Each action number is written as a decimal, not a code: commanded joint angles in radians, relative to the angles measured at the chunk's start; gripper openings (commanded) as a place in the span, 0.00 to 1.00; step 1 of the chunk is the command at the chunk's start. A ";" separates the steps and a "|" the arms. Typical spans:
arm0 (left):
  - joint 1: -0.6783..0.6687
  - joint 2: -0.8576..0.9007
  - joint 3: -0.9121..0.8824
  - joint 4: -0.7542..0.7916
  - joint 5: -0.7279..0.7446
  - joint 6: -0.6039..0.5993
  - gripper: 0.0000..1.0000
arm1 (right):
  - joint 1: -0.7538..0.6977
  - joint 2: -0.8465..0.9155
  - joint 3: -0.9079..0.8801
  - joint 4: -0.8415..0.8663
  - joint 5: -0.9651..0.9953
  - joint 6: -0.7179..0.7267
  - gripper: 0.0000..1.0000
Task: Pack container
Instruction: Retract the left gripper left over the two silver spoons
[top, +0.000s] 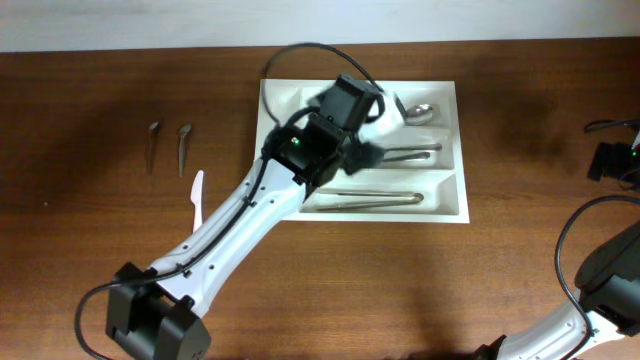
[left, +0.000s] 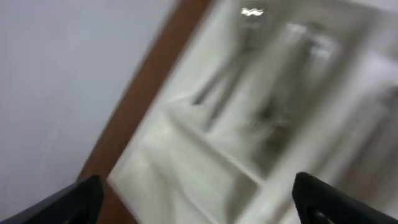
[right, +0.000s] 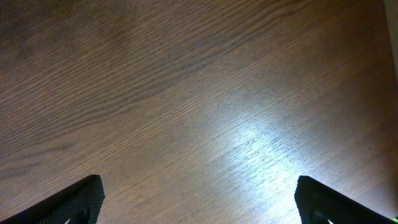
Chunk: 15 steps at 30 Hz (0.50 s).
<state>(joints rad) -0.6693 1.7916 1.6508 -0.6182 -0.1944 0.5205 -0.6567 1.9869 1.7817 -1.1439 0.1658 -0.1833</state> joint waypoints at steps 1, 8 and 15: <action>0.101 0.000 0.008 0.023 -0.217 -0.406 0.99 | 0.002 -0.002 -0.005 0.000 -0.002 0.009 0.99; 0.412 0.005 0.082 -0.044 -0.110 -0.510 0.99 | 0.002 -0.002 -0.005 0.000 -0.002 0.009 0.99; 0.648 0.081 0.227 -0.269 -0.002 -0.547 0.99 | 0.002 -0.002 -0.005 0.000 -0.001 0.009 0.99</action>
<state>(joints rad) -0.0902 1.8198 1.8168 -0.8211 -0.2817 0.0288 -0.6567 1.9869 1.7817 -1.1431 0.1658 -0.1829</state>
